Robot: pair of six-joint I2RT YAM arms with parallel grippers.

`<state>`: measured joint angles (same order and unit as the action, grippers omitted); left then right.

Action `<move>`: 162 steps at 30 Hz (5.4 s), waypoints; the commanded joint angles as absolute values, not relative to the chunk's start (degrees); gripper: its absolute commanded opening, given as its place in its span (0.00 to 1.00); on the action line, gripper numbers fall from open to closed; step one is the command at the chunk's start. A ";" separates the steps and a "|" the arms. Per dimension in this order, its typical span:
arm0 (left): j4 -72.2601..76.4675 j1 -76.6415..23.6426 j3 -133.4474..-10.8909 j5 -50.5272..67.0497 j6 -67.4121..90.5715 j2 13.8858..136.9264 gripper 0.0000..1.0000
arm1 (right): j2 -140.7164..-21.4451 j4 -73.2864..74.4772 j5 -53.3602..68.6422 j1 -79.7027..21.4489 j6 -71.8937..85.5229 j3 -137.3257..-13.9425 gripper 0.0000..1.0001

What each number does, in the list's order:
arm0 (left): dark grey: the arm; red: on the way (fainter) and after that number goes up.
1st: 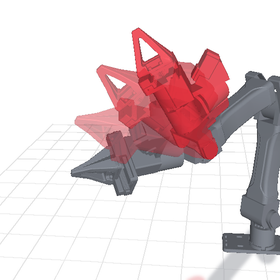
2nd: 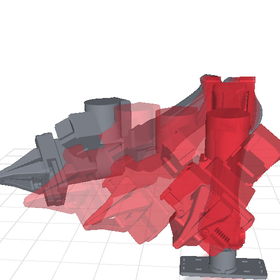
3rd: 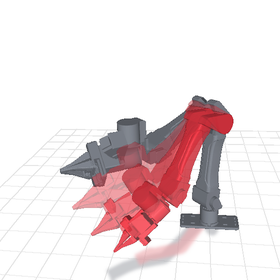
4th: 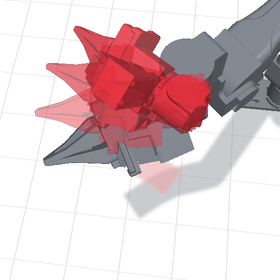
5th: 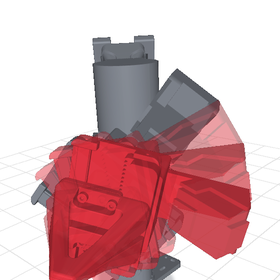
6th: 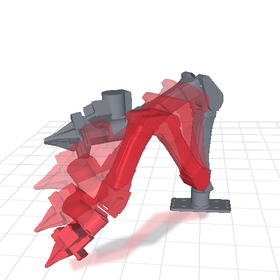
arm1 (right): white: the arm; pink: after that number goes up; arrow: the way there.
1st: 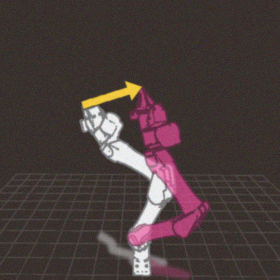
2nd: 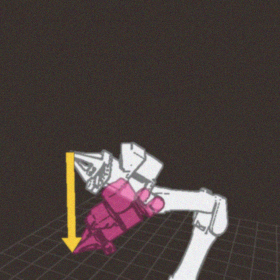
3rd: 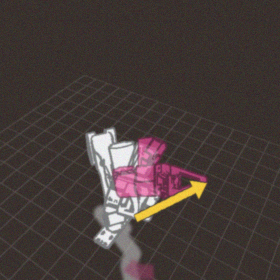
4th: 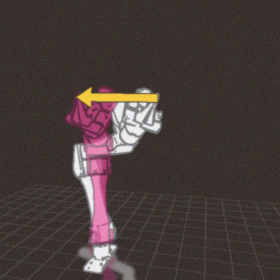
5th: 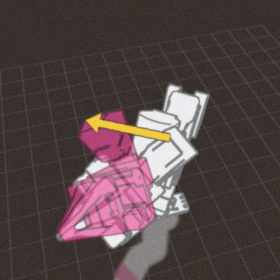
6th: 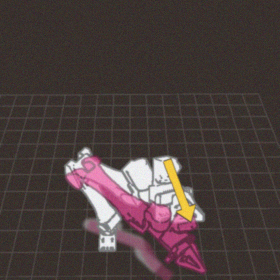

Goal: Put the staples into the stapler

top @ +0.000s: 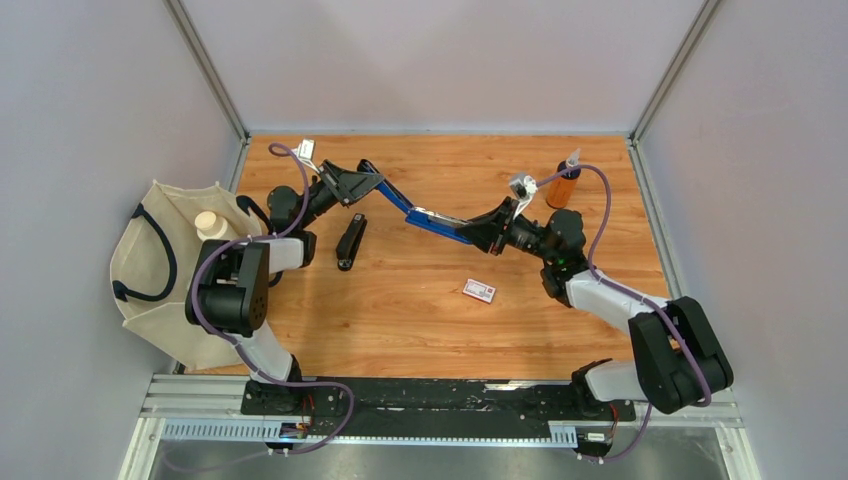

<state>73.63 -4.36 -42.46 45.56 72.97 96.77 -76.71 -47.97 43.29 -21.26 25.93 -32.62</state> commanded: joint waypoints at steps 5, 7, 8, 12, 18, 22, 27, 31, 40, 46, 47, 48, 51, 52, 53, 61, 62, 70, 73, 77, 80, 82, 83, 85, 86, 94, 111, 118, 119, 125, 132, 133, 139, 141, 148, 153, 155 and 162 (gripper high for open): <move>79.10 -0.62 -41.22 29.97 73.56 96.33 0.00 | -73.30 -52.92 44.99 -22.15 25.41 -33.39 0.04; 79.19 -0.62 -41.66 30.14 73.92 95.89 0.00 | -73.21 -50.73 47.18 -22.24 24.09 -34.36 0.11; 79.19 -0.62 -41.75 30.41 73.92 95.71 0.00 | -73.04 -49.67 48.33 -22.24 23.04 -35.06 0.18; 79.19 -0.62 -42.89 32.60 73.56 96.06 0.00 | -72.42 -43.43 53.43 -22.32 18.91 -37.35 0.33; 79.28 -0.62 -44.21 34.63 72.86 96.68 0.00 | -72.16 -37.28 57.74 -22.32 14.60 -39.64 0.48; 79.28 -1.14 -44.73 36.64 72.25 96.59 0.00 | -73.21 -36.57 58.18 -22.59 13.27 -40.16 0.50; 79.36 -4.21 -45.61 40.77 70.66 96.76 0.00 | -75.14 -30.78 58.89 -23.90 7.84 -43.14 0.53; 79.37 -8.08 -47.02 42.89 70.31 97.21 0.00 | -76.46 -22.69 58.10 -26.01 2.12 -46.93 0.60; 79.54 -14.59 -49.31 45.26 71.72 97.38 0.00 | -82.26 -21.79 58.53 -26.81 5.27 -50.54 0.76; 79.45 -16.96 -49.13 45.18 72.07 96.24 0.00 | -85.43 -25.05 57.75 -27.33 9.32 -50.89 0.79; 79.54 -17.14 -49.13 45.09 72.16 96.15 0.00 | -85.86 -25.14 57.66 -27.51 9.32 -50.98 0.79; 79.54 -17.31 -49.04 45.09 72.25 95.89 0.00 | -86.13 -25.14 57.57 -27.42 9.32 -51.06 0.79; 79.45 -17.84 -48.96 45.00 72.68 95.71 0.00 | -87.10 -25.31 57.66 -27.51 9.93 -51.50 0.79; 79.54 -18.10 -48.96 44.91 72.77 95.71 0.00 | -87.36 -25.57 57.66 -27.60 10.11 -51.59 0.79; 79.54 -18.37 -48.87 44.83 72.77 95.63 0.00 | -87.62 -26.01 57.66 -27.68 10.63 -51.68 0.79; 79.54 -19.42 -48.78 44.74 73.47 95.89 0.00 | -91.31 -28.21 59.41 -27.95 13.09 -53.26 0.73; 79.54 -19.42 -48.78 44.74 73.56 95.80 0.00 | -91.67 -28.73 59.85 -27.95 13.44 -53.26 0.72; 79.54 -19.42 -48.69 44.65 74.00 96.06 0.00 | -92.64 -33.92 63.02 -27.95 16.61 -52.30 0.45; 79.63 -19.42 -48.69 44.65 74.09 96.15 0.00 | -92.99 -35.42 63.54 -27.95 17.66 -52.21 0.36; 79.54 -19.42 -48.78 44.47 74.18 95.98 0.00 | -93.69 -35.86 64.42 -28.04 18.37 -52.38 0.25; 79.63 -19.42 -48.78 44.65 74.09 95.98 0.00 | -94.04 -36.91 64.95 -27.95 19.77 -52.38 0.14; 79.63 -19.42 -48.87 44.65 74.18 95.98 0.00 | -93.96 -36.91 65.21 -27.95 19.78 -52.47 0.06; 79.63 -19.42 -48.95 44.47 74.35 96.15 0.00 | -93.96 -36.74 64.95 -27.95 19.78 -52.47 0.00; 79.63 -19.34 -49.22 44.56 74.70 96.50 0.00 | -93.87 -36.39 64.86 -27.95 19.43 -52.47 0.00; 79.63 -19.34 -49.39 44.47 74.97 96.85 0.01 | -93.69 -36.39 64.78 -27.95 19.34 -52.30 0.00; 79.63 -17.67 -50.54 44.56 76.90 99.67 0.26 | -92.46 -33.23 63.90 -27.86 17.58 -52.99 0.00; 79.63 -12.48 -49.66 44.21 77.87 100.37 0.75 | -91.85 -12.93 58.89 -27.77 7.04 -59.59 0.00; 79.54 -6.78 -49.39 43.60 77.70 99.06 0.76 | -93.07 -1.86 48.71 -27.69 4.31 -65.12 0.00; 79.37 -5.38 -49.48 43.51 77.61 98.79 0.76 | -93.69 -0.19 46.69 -27.69 4.13 -66.35 0.00; 76.12 2.28 -49.75 43.06 76.73 97.30 0.77 | -97.99 9.56 36.84 -27.95 2.12 -73.20 0.00; 60.50 4.13 -48.08 44.21 63.39 90.46 0.78 | -107.04 27.14 23.48 -31.20 -6.59 -87.61 0.00; 57.68 4.04 -48.08 44.03 61.72 89.40 0.78 | -108.01 28.20 22.34 -31.72 -6.59 -89.02 0.00; 34.49 4.04 -51.32 41.05 48.28 83.07 0.79 | -115.30 35.93 15.04 -35.24 -8.35 -97.46 0.00; 29.12 4.04 -51.85 39.56 44.14 80.52 0.79 | -117.33 38.31 13.10 -36.12 -8.26 -99.75 0.00; 14.35 4.13 -53.08 37.19 36.05 73.75 0.80 | -123.21 39.64 8.26 -37.00 -5.80 -103.18 0.00; 7.83 4.04 -52.91 36.12 32.08 70.23 0.80 | -125.59 39.38 3.62 -37.35 -3.34 -103.80 0.00; 7.12 4.13 -52.65 36.12 31.99 69.44 0.81 | -125.86 38.94 1.77 -37.53 -2.29 -103.80 0.00; 5.28 4.13 -52.56 35.86 30.59 68.64 0.82 | -126.56 37.44 -6.49 -38.32 2.63 -103.97 0.00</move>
<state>7.40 3.88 -50.57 36.49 33.23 70.32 -126.30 40.40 0.60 -37.78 -1.69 -100.99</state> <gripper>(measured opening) 0.812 0.310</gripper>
